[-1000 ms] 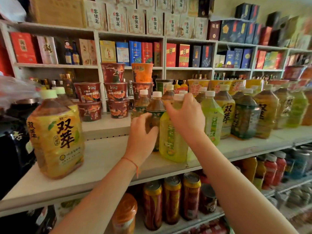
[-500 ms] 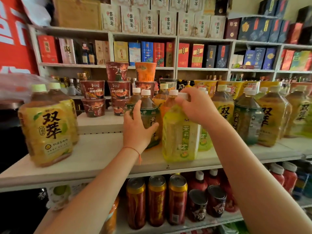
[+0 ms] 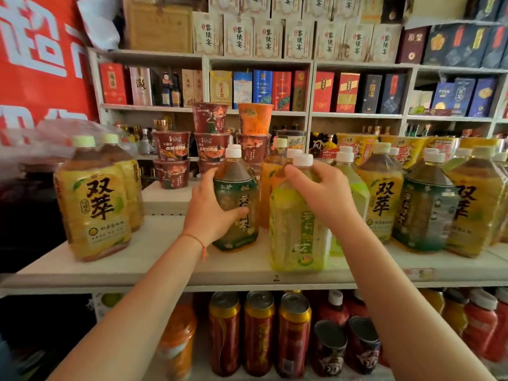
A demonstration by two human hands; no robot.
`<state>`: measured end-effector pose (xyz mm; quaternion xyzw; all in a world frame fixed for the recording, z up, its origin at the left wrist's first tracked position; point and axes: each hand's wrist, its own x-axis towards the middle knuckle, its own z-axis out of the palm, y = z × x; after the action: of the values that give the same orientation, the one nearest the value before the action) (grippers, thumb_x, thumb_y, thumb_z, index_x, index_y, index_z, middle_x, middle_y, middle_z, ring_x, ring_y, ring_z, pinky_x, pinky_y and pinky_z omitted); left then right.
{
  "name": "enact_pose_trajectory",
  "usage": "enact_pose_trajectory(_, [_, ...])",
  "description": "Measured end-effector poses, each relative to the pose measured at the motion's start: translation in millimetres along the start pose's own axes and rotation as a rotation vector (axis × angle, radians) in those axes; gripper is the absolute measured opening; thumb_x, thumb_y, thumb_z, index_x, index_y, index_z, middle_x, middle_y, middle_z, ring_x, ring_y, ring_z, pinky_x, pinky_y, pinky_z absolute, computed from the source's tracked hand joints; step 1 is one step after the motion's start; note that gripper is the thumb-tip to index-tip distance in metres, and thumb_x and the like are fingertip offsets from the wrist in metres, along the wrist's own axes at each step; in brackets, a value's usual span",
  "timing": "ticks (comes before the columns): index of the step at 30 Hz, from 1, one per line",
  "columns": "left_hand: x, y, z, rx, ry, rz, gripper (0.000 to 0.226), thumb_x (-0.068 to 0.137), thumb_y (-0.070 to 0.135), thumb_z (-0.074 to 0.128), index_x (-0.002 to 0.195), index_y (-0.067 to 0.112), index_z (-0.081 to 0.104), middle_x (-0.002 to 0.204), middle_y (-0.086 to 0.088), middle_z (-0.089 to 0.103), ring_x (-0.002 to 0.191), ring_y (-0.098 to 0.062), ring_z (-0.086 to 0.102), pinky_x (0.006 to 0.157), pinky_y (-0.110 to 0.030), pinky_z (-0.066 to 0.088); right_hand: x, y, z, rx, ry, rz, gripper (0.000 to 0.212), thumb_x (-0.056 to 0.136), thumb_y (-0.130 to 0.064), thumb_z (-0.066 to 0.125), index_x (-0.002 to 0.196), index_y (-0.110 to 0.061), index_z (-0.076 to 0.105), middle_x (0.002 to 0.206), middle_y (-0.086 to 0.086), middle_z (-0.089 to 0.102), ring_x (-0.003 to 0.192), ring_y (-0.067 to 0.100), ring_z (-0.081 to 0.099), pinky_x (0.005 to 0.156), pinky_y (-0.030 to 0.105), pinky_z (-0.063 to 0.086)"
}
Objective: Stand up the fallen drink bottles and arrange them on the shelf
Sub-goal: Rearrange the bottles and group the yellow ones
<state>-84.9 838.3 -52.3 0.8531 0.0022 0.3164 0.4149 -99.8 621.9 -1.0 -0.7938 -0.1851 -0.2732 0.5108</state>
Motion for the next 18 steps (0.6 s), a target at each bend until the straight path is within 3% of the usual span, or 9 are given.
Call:
enact_pose_trajectory(4, [6, -9, -20, -0.063, -0.120, 0.022, 0.105, 0.069, 0.033, 0.091, 0.153, 0.031, 0.028, 0.149, 0.001, 0.045, 0.134, -0.019, 0.045, 0.108, -0.039, 0.042, -6, -8, 23, 0.075, 0.026, -0.014, 0.030, 0.092, -0.046, 0.064, 0.084, -0.018, 0.069, 0.069, 0.000, 0.062, 0.059, 0.007, 0.050, 0.057, 0.028, 0.042])
enact_pose_trajectory(9, [15, -28, -60, -0.074, -0.240, -0.001, 0.100, 0.075, 0.025, 0.087, 0.155, 0.030, 0.029, 0.147, 0.005, 0.046, 0.134, -0.020, 0.044, 0.106, -0.040, 0.042, -7, -25, 65, -0.087, 0.078, -0.008, 0.045, 0.095, -0.054, 0.057, 0.083, -0.010, 0.055, 0.068, -0.007, 0.050, 0.057, 0.008, 0.042, 0.055, 0.025, 0.035])
enact_pose_trajectory(11, [18, -35, -72, -0.077, -0.226, -0.019, 0.094, 0.080, 0.019, 0.084, 0.155, 0.030, 0.028, 0.148, -0.001, 0.046, 0.131, -0.023, 0.048, 0.102, -0.040, 0.048, -7, -29, 73, -0.128, 0.088, 0.012, 0.045, 0.096, -0.057, 0.055, 0.096, -0.012, 0.057, 0.075, -0.008, 0.053, 0.062, 0.007, 0.046, 0.059, 0.029, 0.041])
enact_pose_trajectory(12, [17, -36, -76, -0.106, -0.214, -0.014, 0.090, 0.083, 0.017, 0.081, 0.155, 0.030, 0.029, 0.146, -0.002, 0.047, 0.128, -0.023, 0.051, 0.096, -0.035, 0.050, -7, -31, 75, -0.136, 0.062, 0.042, 0.050, 0.095, -0.059, 0.054, 0.111, -0.012, 0.059, 0.084, -0.008, 0.058, 0.069, 0.008, 0.053, 0.065, 0.031, 0.047])
enact_pose_trajectory(14, [13, -29, -71, -0.161, -0.179, 0.013, 0.085, 0.086, 0.025, 0.078, 0.155, 0.029, 0.028, 0.147, -0.002, 0.045, 0.133, -0.022, 0.046, 0.102, -0.037, 0.048, -8, -34, 77, -0.113, -0.030, 0.111, 0.061, 0.091, -0.061, 0.059, 0.133, -0.017, 0.051, 0.107, -0.009, 0.063, 0.091, 0.011, 0.060, 0.076, 0.032, 0.051])
enact_pose_trajectory(16, [11, -21, -56, -0.122, -0.138, 0.026, 0.090, 0.085, 0.043, 0.076, 0.156, 0.026, 0.023, 0.154, -0.003, 0.036, 0.141, -0.022, 0.036, 0.113, -0.046, 0.038, -8, -36, 76, -0.057, -0.131, 0.129, 0.054, 0.087, -0.055, 0.068, 0.127, -0.024, 0.052, 0.110, -0.011, 0.065, 0.098, 0.011, 0.063, 0.075, 0.028, 0.052])
enact_pose_trajectory(18, [15, -17, -45, -0.083, -0.115, -0.035, 0.101, 0.081, 0.055, 0.075, 0.157, 0.022, 0.018, 0.158, -0.007, 0.030, 0.144, -0.027, 0.034, 0.114, -0.050, 0.037, -8, -38, 68, -0.019, -0.256, 0.158, 0.049, 0.085, -0.042, 0.075, 0.124, -0.025, 0.050, 0.106, -0.010, 0.066, 0.097, 0.010, 0.065, 0.074, 0.028, 0.056])
